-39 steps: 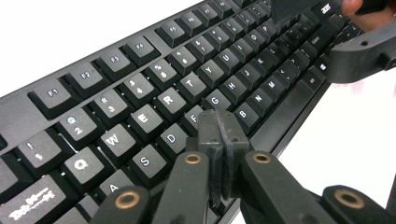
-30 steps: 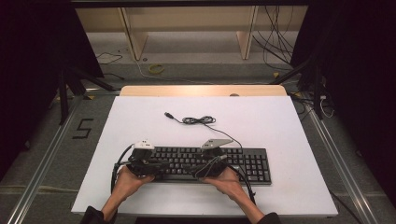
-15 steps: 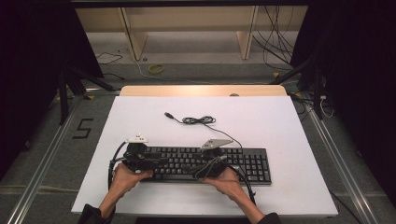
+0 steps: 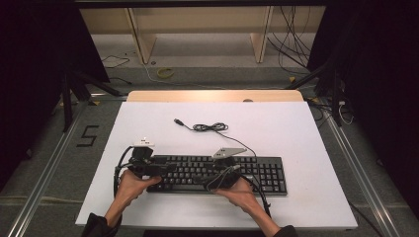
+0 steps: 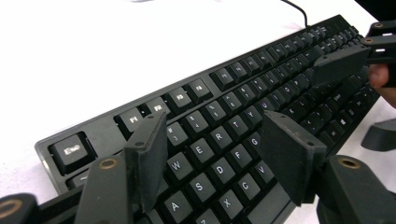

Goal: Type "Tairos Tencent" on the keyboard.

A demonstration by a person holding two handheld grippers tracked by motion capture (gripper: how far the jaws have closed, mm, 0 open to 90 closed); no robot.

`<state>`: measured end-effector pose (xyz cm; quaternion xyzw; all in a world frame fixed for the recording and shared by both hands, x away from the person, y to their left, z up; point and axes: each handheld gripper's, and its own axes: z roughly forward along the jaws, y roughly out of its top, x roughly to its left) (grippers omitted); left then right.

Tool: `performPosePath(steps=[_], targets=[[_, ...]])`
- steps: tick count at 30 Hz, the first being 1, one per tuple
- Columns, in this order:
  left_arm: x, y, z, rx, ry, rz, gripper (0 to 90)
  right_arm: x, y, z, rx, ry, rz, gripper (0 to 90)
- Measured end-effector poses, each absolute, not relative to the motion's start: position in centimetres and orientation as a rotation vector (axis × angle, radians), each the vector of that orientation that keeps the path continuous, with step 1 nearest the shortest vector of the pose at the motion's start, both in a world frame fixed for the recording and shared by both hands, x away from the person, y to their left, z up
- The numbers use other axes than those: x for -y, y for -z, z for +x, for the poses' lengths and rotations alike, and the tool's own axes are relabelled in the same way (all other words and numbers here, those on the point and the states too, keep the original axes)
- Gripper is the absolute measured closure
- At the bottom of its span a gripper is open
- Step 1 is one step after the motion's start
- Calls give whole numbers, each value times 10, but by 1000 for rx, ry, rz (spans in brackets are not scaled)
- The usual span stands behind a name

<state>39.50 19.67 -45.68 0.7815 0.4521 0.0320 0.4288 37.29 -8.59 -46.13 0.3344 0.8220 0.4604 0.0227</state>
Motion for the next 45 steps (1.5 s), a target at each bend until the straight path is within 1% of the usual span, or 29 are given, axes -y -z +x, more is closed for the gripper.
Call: performPosePath(steps=[5, 8, 14, 21, 40, 45], targets=[[-197, 457, 398, -1133, -79, 1957, 474, 86, 461, 372, -2546, -1428, 1035, 321], [-196, 457, 400, -1130, -76, 1965, 546, 86, 461, 372, -2550, -1428, 1032, 322], [-193, 458, 403, -1115, -91, 1995, 746, 86, 461, 370, -2550, -1430, 1024, 324], [-186, 461, 405, -1095, -86, 2034, 881, 85, 462, 369, -2556, -1424, 1017, 329], [-176, 472, 408, -1114, -77, 2133, 893, 86, 462, 368, -2559, -1420, 1019, 332], [-175, 473, 408, -1114, -67, 2128, 894, 86, 462, 368, -2558, -1419, 1016, 332]])
